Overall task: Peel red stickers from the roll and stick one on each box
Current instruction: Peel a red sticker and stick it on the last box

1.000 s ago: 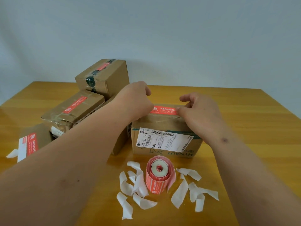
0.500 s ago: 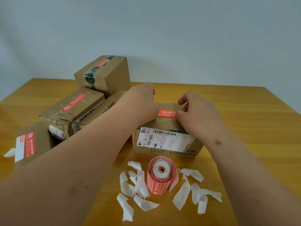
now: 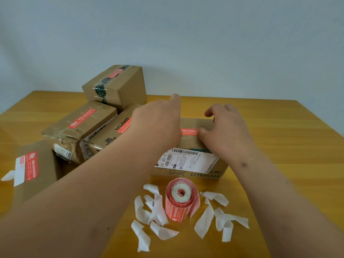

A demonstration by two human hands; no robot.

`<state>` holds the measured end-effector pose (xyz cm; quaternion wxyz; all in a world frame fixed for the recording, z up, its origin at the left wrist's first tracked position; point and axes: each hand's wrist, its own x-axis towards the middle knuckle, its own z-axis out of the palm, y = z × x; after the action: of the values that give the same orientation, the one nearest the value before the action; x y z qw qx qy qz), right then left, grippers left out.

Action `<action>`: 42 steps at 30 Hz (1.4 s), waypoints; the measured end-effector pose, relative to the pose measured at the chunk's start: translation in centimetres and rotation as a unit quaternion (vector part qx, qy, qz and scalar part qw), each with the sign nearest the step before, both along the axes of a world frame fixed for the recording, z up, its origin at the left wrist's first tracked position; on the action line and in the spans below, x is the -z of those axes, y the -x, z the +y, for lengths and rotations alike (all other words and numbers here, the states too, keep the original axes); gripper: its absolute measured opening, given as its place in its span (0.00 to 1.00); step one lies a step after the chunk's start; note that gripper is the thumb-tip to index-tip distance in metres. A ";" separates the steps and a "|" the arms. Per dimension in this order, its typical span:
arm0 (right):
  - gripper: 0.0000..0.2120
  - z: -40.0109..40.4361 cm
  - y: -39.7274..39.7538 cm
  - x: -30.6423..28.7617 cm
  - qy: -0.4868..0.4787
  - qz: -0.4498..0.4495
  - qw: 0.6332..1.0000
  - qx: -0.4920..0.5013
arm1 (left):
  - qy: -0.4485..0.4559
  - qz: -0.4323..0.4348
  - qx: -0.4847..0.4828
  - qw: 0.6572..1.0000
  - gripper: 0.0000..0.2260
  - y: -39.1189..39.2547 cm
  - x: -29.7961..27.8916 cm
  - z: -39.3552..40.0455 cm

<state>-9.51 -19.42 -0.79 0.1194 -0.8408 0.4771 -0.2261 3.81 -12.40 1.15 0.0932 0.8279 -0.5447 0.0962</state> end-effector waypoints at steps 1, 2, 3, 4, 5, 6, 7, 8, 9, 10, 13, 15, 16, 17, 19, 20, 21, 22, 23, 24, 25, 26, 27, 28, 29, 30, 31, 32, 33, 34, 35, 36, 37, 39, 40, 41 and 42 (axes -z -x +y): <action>0.17 -0.1 0.1 0.0 -0.006 -0.013 1.000 0.007 | 0.004 0.003 -0.008 1.000 0.21 -0.3 -0.3 0.2; 0.17 -0.1 0.2 0.1 -0.009 -0.021 1.000 0.017 | 0.011 0.015 -0.014 1.000 0.22 -0.8 -0.5 0.3; 0.17 -0.2 0.1 0.0 -0.008 -0.018 0.999 0.033 | 0.022 0.033 -0.016 0.999 0.23 -1.2 -0.6 0.4; 0.17 -0.2 0.0 0.0 -0.007 -0.007 0.999 0.049 | 0.037 0.061 -0.016 0.997 0.25 -1.6 -0.6 0.4; 0.18 -0.3 -0.3 -0.1 -0.013 0.004 0.998 0.062 | 0.050 0.103 -0.017 0.993 0.26 -2.0 -0.3 0.3; 0.20 -0.4 -0.6 -0.1 -0.030 0.015 0.997 0.069 | 0.053 0.148 -0.019 0.987 0.27 -2.1 0.0 0.0; 0.21 -0.6 -0.9 -0.1 -0.052 0.024 0.996 0.070 | 0.041 0.182 -0.021 0.982 0.28 -2.2 0.5 -0.3; 0.23 -0.8 -1.1 0.0 -0.073 0.031 0.995 0.066 | 0.020 0.201 -0.023 0.979 0.29 -2.1 1.0 -0.6; 0.23 -1.1 -1.2 0.2 -0.087 0.032 0.994 0.060 | 0.006 0.216 -0.028 0.976 0.29 -2.3 1.5 -0.8; 0.21 -1.4 -1.2 0.3 -0.092 0.027 0.994 0.053 | 0.012 0.238 -0.033 0.971 0.27 -2.5 1.7 -0.9; 0.16 -1.9 -0.7 0.4 -0.098 -0.018 0.994 0.052 | 0.077 0.328 -0.045 0.940 0.20 -2.9 2.0 -0.8; 0.16 -1.7 -0.6 0.6 -0.092 -0.024 0.994 0.045 | 0.083 0.330 -0.042 0.939 0.20 -2.8 2.3 -0.5; 0.17 -1.5 -0.6 0.6 -0.088 -0.016 0.995 0.040 | 0.075 0.313 -0.038 0.946 0.21 -2.6 2.6 -0.4; 0.18 -1.4 -0.6 0.7 -0.085 -0.010 0.996 0.035 | 0.068 0.295 -0.033 0.952 0.22 -2.5 2.8 -0.2; 0.18 -1.3 -0.6 0.9 -0.081 -0.014 0.996 0.021 | 0.086 0.303 -0.026 0.949 0.24 -2.5 3.2 0.2; 0.19 -1.2 -0.5 0.8 -0.083 -0.015 0.996 0.015 | 0.099 0.320 -0.023 0.942 0.25 -2.6 3.3 0.3; 0.21 -1.1 -0.4 0.7 -0.084 -0.010 0.996 0.009 | 0.105 0.328 -0.018 0.939 0.28 -2.6 3.3 0.5; 0.23 -1.0 -0.3 0.6 -0.087 0.000 0.996 0.004 | 0.098 0.328 -0.014 0.939 0.31 -2.4 3.4 0.7; 0.23 -0.9 -0.2 0.5 -0.090 0.004 0.996 -0.002 | 0.086 0.328 -0.009 0.941 0.33 -2.2 3.5 0.9; 0.22 -1.0 -0.1 0.4 -0.094 -0.002 0.996 -0.007 | 0.084 0.337 -0.009 0.938 0.33 -2.1 3.5 1.0; 0.20 -1.1 0.0 0.3 -0.098 -0.014 0.995 -0.011 | 0.094 0.354 -0.011 0.930 0.32 -2.1 3.5 1.1; 0.19 -1.1 0.0 0.3 -0.102 -0.027 0.994 -0.011 | 0.109 0.373 -0.015 0.921 0.29 -2.2 3.4 1.1; 0.17 -1.1 0.0 0.4 -0.104 -0.036 0.994 -0.008 | 0.122 0.385 -0.020 0.915 0.28 -2.3 3.4 1.2; 0.16 -1.0 0.0 0.4 -0.101 -0.037 0.994 -0.004 | 0.128 0.385 -0.024 0.914 0.27 -2.3 3.4 1.3; 0.16 -0.9 -0.1 0.5 -0.097 -0.031 0.995 -0.002 | 0.129 0.374 -0.025 0.918 0.26 -2.2 3.4 1.3; 0.17 -0.8 -0.2 0.5 -0.094 -0.021 0.995 -0.002 | 0.126 0.359 -0.022 0.925 0.27 -2.2 3.5 1.3; 0.16 -0.8 -0.3 0.5 -0.092 -0.019 0.996 -0.004 | 0.126 0.351 -0.018 0.928 0.27 -2.2 3.5 1.3; 0.15 -0.9 -0.3 0.5 -0.091 -0.024 0.996 -0.005 | 0.129 0.353 -0.017 0.926 0.27 -2.2 3.5 1.4; 0.14 -1.0 -0.3 0.4 -0.094 -0.034 0.995 -0.003 | 0.133 0.360 -0.019 0.923 0.27 -2.3 3.5 1.4; 0.13 -1.1 -0.3 0.4 -0.097 -0.041 0.994 0.001 | 0.136 0.361 -0.023 0.922 0.26 -2.4 3.4 1.4; 0.13 -1.1 -0.3 0.5 -0.095 -0.042 0.995 0.004 | 0.134 0.354 -0.025 0.925 0.26 -2.5 3.4 1.4; 0.13 -1.0 -0.4 0.5 -0.089 -0.036 0.995 0.004 | 0.128 0.340 -0.026 0.931 0.25 -2.5 3.4 1.3; 0.13 -0.9 -0.6 0.5 -0.082 -0.025 0.996 0.003 | 0.123 0.326 -0.024 0.937 0.25 -2.5 3.4 1.2; 0.12 -1.0 -0.7 0.5 -0.067 -0.022 0.997 0.006 | 0.123 0.316 -0.028 0.941 0.22 -2.7 3.3 1.0; 0.13 -1.0 -0.6 0.4 -0.071 -0.031 0.997 0.013 | 0.125 0.322 -0.035 0.938 0.21 -2.8 3.1 1.1; 0.14 -1.1 -0.3 0.3 -0.075 -0.041 0.996 0.019 | 0.127 0.329 -0.041 0.935 0.22 -3.1 3.1 1.2; 0.14 -1.1 0.1 0.2 -0.076 -0.051 0.996 0.018 | 0.127 0.329 -0.043 0.935 0.22 -3.3 3.0 1.4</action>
<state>-9.61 -20.54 -1.00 0.2030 -0.8079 0.5017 -0.2334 7.07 -11.00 -1.85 0.3672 0.8170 -0.4310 -0.1091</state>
